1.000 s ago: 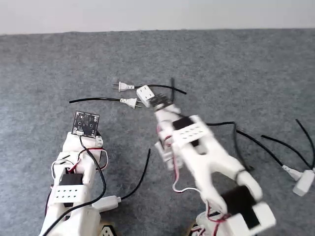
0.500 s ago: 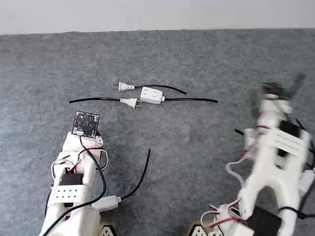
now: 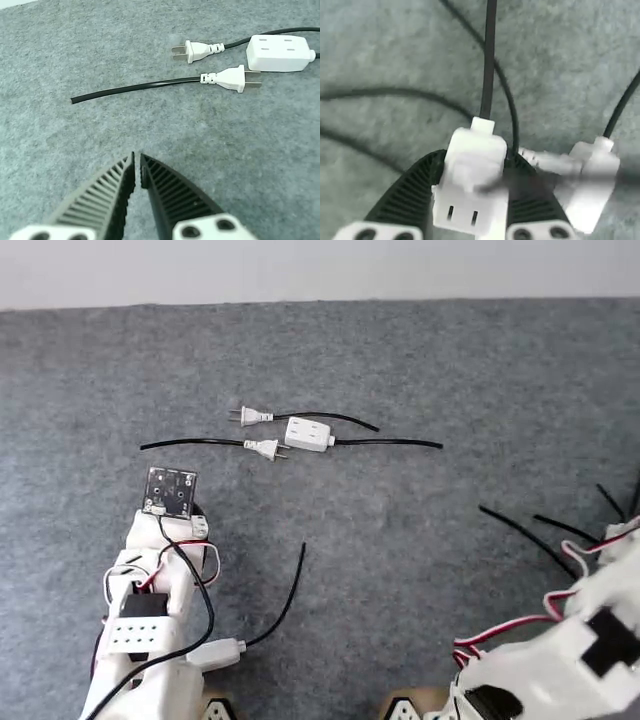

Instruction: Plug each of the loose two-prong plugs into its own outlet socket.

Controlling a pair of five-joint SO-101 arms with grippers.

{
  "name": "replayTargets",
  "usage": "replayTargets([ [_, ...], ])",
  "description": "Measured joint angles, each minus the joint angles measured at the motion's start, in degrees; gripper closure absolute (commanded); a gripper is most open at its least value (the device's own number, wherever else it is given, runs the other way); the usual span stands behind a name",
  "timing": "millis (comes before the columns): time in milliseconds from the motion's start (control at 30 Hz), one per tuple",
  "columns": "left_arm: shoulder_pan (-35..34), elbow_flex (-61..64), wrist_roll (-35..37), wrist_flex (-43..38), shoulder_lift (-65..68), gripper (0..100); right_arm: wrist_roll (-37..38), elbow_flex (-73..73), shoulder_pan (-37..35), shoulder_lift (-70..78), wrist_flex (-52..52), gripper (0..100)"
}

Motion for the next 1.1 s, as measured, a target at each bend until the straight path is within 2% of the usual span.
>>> replayTargets([
  [100, 0.00, 0.00, 0.00, 0.00, 0.00, 98, 0.09, -4.48, 0.26, 5.19, 0.00, 78.3],
  [167, 0.00, 0.00, 0.00, 0.00, 0.00, 98, 0.00, -6.33, 0.26, 6.68, 1.41, 75.6],
  [400, 0.88, 0.00, 0.00, 0.00, 0.00, 98, -3.78, -17.14, -2.81, 5.19, 13.01, 76.7],
  [633, 0.88, 0.00, 0.00, 0.00, 0.00, 98, -8.18, -20.22, -7.82, -6.77, 23.30, 76.7],
  [800, 0.88, 0.00, 0.00, 0.00, 0.00, 98, -13.10, -20.22, -8.53, -18.02, 28.31, 76.8],
  [900, 0.62, 0.00, 0.00, 0.00, 0.00, 98, -16.18, -20.22, -8.35, -26.55, 31.38, 81.4],
  [1000, -3.16, -0.09, 0.00, 0.00, 0.00, 98, -18.29, -20.22, -9.49, -35.25, 34.81, 91.6],
  [1100, -7.74, -0.09, 2.11, 0.00, 0.00, 98, -18.81, -20.22, -13.27, -42.37, 39.12, 93.8],
])
